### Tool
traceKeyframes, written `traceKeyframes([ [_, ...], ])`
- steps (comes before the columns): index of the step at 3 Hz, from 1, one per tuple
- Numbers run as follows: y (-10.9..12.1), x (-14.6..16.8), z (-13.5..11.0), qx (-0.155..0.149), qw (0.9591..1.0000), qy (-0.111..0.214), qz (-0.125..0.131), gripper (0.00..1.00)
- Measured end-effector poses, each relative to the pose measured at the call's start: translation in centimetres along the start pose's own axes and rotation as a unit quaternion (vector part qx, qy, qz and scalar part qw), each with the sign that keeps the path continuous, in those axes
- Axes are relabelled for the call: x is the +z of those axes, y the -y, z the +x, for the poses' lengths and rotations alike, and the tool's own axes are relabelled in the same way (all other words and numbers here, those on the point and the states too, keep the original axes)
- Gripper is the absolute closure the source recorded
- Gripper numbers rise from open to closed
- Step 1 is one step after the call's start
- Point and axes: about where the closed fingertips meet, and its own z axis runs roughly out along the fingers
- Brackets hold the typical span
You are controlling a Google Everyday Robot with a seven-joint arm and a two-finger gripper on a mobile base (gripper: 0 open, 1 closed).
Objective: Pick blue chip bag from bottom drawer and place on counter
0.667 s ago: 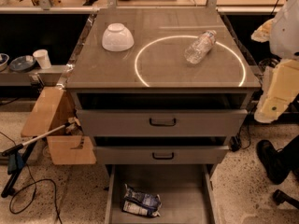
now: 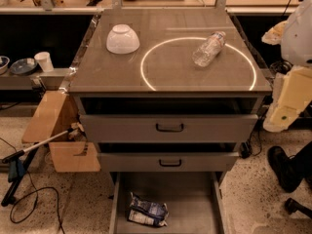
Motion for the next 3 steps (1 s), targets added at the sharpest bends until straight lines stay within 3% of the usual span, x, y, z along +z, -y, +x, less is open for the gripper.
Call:
traceKeyframes([
  [3,-2.2,3.0,1.3,0.024,0.9991,0.035,-0.008,0.0],
])
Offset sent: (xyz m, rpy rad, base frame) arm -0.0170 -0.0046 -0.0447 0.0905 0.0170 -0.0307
